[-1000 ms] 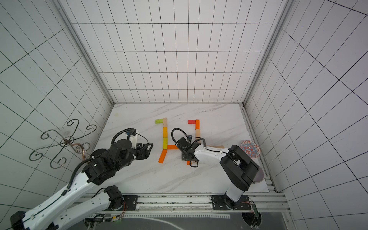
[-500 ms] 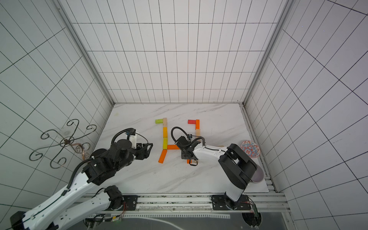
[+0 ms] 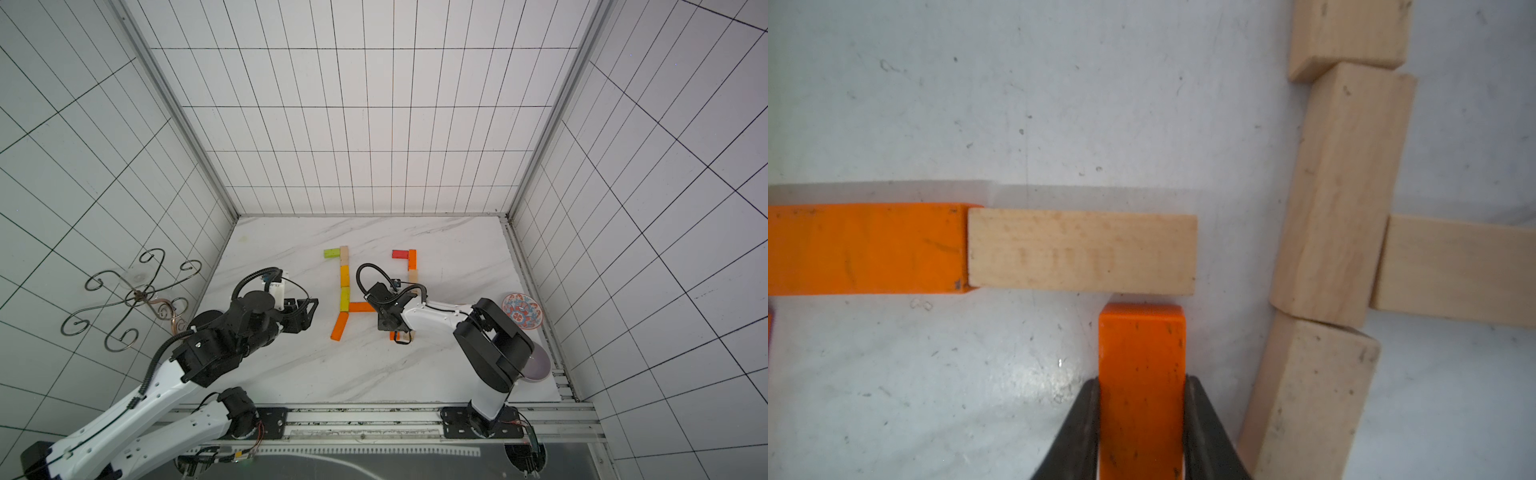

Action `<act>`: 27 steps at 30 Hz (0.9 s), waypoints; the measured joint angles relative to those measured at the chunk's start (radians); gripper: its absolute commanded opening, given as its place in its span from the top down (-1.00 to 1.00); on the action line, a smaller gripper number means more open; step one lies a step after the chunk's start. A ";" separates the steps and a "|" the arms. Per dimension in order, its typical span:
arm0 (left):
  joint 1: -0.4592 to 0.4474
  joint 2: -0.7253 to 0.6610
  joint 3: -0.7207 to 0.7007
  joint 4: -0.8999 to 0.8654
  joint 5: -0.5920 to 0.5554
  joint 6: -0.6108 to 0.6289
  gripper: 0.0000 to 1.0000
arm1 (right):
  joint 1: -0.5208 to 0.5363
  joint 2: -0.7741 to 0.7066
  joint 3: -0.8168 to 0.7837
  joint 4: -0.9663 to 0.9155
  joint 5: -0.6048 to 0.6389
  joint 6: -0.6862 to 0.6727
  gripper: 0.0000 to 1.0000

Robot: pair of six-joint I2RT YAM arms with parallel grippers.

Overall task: Assemble a giraffe with building blocks
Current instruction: Assemble the building block at the center of the board.

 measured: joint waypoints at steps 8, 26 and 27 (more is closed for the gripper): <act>0.000 -0.006 0.000 0.000 -0.003 0.001 -0.48 | 0.000 0.008 0.010 -0.005 0.000 0.008 0.40; 0.000 -0.010 0.000 -0.001 -0.004 0.001 -0.47 | -0.001 0.024 0.010 -0.016 0.000 0.017 0.05; 0.000 -0.010 0.000 -0.001 -0.004 0.001 -0.47 | -0.001 0.024 0.010 -0.016 0.000 0.017 0.05</act>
